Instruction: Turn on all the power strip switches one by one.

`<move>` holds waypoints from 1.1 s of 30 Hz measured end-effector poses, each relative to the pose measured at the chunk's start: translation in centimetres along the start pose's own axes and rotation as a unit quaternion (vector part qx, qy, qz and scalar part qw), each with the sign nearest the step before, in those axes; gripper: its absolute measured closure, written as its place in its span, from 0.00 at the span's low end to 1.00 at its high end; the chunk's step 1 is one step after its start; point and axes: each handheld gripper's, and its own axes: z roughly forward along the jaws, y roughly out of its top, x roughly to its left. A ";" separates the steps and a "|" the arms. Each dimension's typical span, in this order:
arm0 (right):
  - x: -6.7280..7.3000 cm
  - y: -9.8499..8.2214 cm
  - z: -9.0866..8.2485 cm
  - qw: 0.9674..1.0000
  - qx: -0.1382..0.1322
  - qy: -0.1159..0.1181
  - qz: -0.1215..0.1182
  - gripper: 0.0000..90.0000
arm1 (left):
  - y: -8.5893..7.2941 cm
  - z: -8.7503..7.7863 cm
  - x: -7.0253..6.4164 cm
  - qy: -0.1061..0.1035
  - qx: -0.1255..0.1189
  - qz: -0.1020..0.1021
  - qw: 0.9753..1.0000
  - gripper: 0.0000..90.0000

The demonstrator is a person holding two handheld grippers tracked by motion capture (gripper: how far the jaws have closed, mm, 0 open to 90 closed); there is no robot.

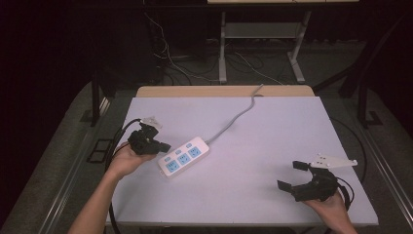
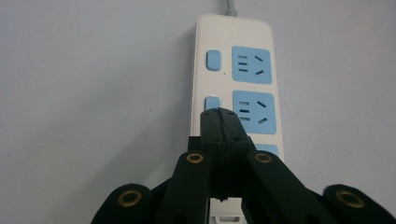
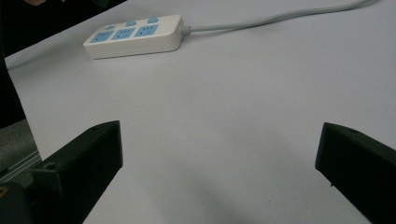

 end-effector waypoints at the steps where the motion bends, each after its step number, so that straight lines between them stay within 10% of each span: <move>1: 0.0 0.0 0.0 1.000 0.001 0.000 0.000 0.01 | 0.1 0.0 0.0 0.000 -0.001 0.000 1.000 1.00; 33: 0.3 -0.1 0.1 1.000 0.005 -0.001 -0.010 0.01 | 2.0 2.6 -0.1 -0.004 0.019 0.018 1.000 1.00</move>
